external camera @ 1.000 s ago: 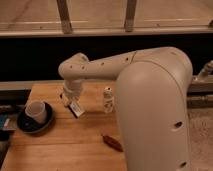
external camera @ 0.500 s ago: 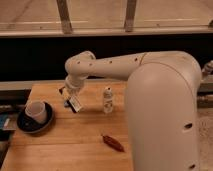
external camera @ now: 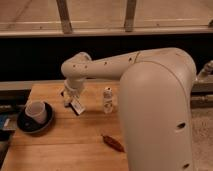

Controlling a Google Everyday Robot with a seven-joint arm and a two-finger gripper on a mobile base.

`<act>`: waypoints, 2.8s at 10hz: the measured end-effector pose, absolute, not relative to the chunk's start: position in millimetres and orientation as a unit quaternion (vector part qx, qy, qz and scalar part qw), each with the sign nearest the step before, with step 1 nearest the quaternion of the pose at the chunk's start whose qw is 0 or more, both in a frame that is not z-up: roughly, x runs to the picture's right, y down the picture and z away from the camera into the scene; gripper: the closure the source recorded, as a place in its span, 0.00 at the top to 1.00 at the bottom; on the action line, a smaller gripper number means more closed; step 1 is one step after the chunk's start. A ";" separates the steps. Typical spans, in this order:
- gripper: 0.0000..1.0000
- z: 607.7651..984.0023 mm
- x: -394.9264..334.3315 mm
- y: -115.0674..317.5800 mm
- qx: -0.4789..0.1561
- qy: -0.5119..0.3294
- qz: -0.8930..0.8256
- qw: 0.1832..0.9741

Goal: Place the eraser on the white sponge

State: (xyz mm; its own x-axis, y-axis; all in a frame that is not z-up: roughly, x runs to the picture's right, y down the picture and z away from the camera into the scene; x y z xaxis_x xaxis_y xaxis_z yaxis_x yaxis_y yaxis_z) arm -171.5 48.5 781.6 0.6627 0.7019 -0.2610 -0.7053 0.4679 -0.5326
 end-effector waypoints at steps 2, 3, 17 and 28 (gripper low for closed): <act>0.00 803.0 -160.4 43.3 -0.317 0.013 0.408 0.856; 0.00 813.0 -158.8 39.8 -0.320 0.012 0.406 0.856; 0.00 909.5 -221.4 44.9 -0.405 0.032 0.320 0.856; 0.70 913.8 -208.7 45.5 -0.407 0.017 0.346 0.845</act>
State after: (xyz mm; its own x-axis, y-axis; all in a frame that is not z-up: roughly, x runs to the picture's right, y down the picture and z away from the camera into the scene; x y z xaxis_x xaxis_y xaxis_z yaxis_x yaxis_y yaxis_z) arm -208.7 45.5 913.8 0.7601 0.5705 -0.3110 -0.5987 0.4289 -0.6765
